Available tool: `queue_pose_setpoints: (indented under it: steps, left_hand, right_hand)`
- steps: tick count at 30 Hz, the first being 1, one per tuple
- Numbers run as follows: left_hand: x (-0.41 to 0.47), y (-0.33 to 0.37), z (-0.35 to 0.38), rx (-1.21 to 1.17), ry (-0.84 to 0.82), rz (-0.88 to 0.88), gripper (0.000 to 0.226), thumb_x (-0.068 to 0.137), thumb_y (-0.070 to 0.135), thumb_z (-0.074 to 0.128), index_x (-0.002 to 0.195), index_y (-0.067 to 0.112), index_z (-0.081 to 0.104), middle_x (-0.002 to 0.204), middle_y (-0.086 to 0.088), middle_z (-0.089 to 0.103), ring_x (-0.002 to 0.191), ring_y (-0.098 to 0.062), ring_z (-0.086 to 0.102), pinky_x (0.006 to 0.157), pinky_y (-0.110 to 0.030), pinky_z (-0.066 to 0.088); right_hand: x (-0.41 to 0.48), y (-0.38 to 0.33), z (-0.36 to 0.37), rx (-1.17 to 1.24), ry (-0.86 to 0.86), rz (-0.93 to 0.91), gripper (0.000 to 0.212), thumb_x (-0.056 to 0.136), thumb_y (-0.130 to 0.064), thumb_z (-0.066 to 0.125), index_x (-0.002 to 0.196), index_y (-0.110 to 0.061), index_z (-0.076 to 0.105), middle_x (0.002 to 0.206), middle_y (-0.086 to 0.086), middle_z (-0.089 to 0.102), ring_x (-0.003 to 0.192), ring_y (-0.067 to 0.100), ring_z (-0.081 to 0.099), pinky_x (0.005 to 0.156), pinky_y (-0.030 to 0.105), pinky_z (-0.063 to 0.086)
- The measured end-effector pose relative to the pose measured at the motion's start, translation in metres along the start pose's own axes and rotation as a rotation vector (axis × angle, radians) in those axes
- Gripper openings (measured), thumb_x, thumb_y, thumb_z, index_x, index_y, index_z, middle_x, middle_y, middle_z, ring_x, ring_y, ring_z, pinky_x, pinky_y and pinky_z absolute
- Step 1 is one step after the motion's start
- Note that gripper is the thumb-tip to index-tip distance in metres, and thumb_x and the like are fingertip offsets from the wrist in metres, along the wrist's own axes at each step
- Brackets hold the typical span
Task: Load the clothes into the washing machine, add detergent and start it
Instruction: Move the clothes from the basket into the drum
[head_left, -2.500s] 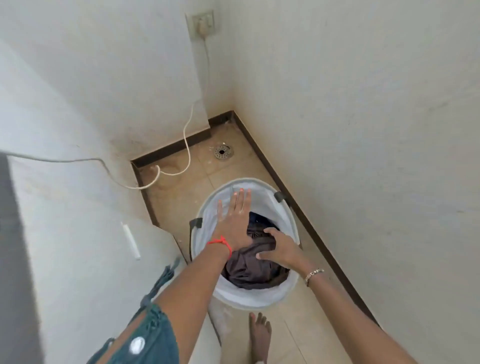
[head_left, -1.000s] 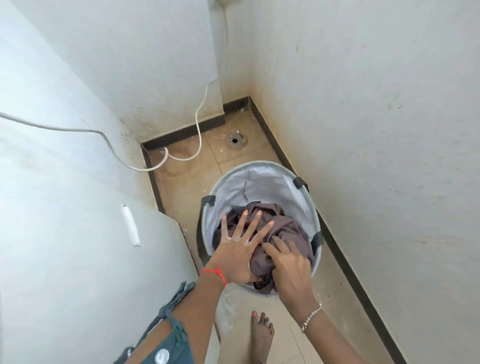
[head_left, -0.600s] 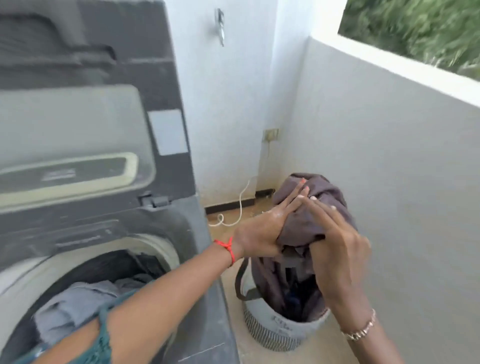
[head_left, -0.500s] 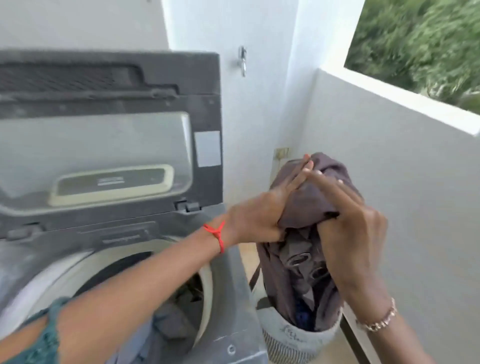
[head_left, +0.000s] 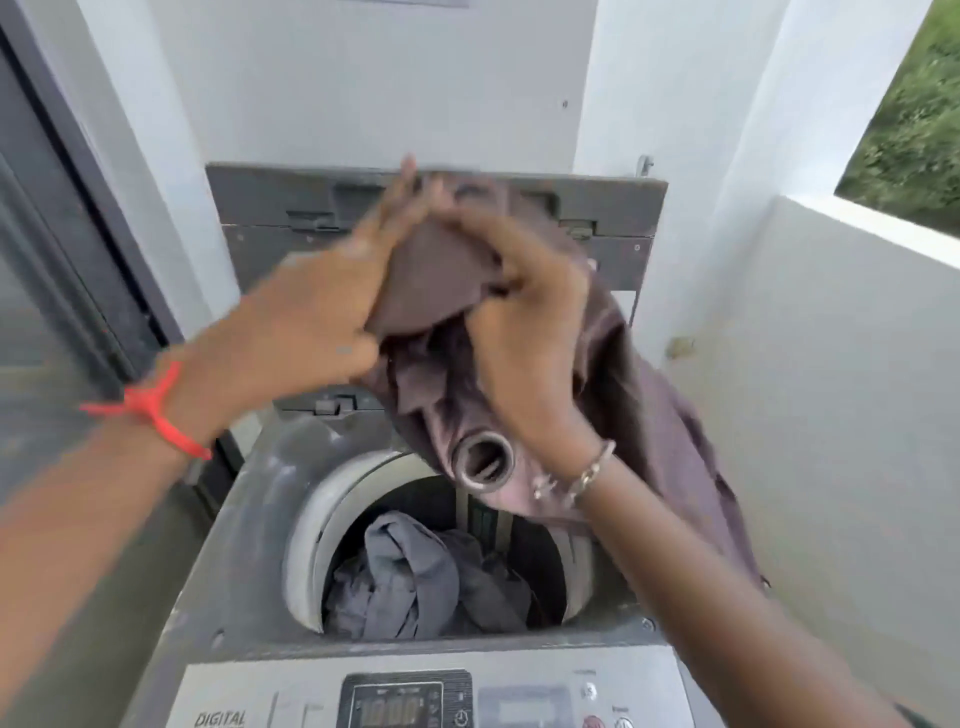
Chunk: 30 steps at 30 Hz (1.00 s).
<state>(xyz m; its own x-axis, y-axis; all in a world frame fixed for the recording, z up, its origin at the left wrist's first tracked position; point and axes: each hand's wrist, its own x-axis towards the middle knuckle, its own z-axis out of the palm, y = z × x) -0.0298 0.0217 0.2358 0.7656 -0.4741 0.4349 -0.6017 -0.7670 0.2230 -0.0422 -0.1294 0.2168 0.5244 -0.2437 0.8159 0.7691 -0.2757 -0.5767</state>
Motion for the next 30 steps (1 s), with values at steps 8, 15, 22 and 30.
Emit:
queue_pose_setpoints:
  steps: [8, 15, 22, 30]
  left_hand:
    - [-0.079, -0.043, 0.169, 0.278, -0.537, -0.289, 0.145, 0.058, 0.069, 0.069, 0.119, 0.026, -0.056, 0.142, -0.003, -0.047, 0.136, -0.028, -0.035, 0.109, -0.065, -0.003]
    - [-0.072, -0.036, 0.203, 0.341, -0.550, -0.152, 0.147, 0.055, 0.068, 0.071, 0.121, 0.028, -0.055, 0.142, -0.004, -0.046, 0.130, -0.031, -0.041, 0.100, -0.071, -0.016]
    - [-0.067, -0.033, 0.212, 0.354, -0.601, -0.133, 0.142, 0.061, 0.065, 0.069, 0.120, 0.028, -0.055, 0.145, -0.005, -0.044, 0.133, -0.031, -0.039, 0.102, -0.071, -0.016]
    - [-0.060, -0.021, 0.190, 0.332, -0.488, -0.184, 0.139, 0.063, 0.066, 0.067, 0.125, 0.027, -0.051, 0.147, -0.001, -0.042, 0.131, -0.022, -0.044, 0.100, -0.066, -0.022]
  right_hand:
    - [-0.110, 0.112, -0.029, -0.364, -0.914, 0.524, 0.059, 0.066, 0.002, 0.069, 0.123, -0.013, 0.059, 0.128, 0.005, 0.059, 0.120, 0.013, 0.052, 0.093, 0.000, 0.027]
    - [-0.093, 0.189, -0.191, -0.850, -0.965, 0.823, 0.138, 0.039, -0.034, 0.092, 0.131, -0.056, -0.010, 0.157, 0.005, -0.005, 0.145, 0.024, -0.010, 0.115, 0.051, 0.017]
    - [-0.108, 0.221, -0.199, -0.762, -0.674, 0.967, 0.083, 0.040, -0.020, 0.092, 0.118, -0.021, 0.063, 0.112, 0.015, 0.067, 0.102, 0.029, 0.061, 0.083, 0.032, 0.045]
    - [-0.068, 0.141, -0.104, -0.755, -0.629, 0.437, 0.032, 0.063, 0.015, 0.059, 0.082, -0.007, 0.075, 0.083, 0.018, 0.073, 0.089, 0.031, 0.067, 0.081, 0.036, 0.052]
